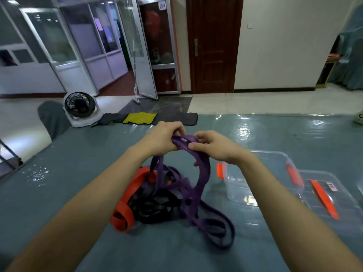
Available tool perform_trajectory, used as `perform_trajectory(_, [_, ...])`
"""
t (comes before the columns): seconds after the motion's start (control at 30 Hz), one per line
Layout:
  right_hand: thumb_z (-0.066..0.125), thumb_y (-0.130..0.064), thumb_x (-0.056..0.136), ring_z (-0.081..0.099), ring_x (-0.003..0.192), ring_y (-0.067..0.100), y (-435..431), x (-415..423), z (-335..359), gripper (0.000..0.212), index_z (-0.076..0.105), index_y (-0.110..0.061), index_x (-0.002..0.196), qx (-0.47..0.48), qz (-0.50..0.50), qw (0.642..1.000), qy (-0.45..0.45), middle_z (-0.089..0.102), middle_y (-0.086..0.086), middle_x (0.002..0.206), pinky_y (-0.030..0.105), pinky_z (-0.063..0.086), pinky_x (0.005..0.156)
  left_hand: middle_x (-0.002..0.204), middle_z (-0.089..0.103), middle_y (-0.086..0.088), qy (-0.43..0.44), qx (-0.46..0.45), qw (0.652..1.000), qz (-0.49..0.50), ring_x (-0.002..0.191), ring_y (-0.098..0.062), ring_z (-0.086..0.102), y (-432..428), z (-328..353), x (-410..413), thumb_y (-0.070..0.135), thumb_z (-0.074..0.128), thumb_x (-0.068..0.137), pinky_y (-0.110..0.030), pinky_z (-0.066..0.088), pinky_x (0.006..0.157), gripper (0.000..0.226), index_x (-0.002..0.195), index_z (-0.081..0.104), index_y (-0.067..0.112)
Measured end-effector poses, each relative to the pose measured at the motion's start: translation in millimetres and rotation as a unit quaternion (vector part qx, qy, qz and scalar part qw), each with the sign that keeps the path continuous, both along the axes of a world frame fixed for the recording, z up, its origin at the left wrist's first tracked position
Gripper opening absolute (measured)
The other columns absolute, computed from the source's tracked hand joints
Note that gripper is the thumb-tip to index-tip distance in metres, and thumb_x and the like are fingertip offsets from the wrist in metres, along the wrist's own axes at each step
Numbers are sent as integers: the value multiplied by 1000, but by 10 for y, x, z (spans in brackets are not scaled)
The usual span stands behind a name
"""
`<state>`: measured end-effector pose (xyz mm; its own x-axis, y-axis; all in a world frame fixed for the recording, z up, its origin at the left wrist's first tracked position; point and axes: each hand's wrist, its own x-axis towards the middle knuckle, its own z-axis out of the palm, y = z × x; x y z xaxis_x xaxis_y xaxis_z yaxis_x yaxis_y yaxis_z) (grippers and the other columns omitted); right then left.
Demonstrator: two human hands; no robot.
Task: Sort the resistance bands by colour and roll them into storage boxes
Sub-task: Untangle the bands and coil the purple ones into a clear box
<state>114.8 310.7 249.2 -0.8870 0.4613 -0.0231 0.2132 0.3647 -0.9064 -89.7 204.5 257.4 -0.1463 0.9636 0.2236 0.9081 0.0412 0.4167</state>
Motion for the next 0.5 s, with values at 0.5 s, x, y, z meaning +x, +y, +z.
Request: perform_trajectory(0.5, [76,-76,83,53,46,12,113,974,-1128,58,75,-20,98,-19,-105,983,-146,63,-1,67,28,47,48,86,75,9,-10,58,993,104,83,-7,72,-180,-723,-78,5,52,102,-30,56,81,22,108,67,21])
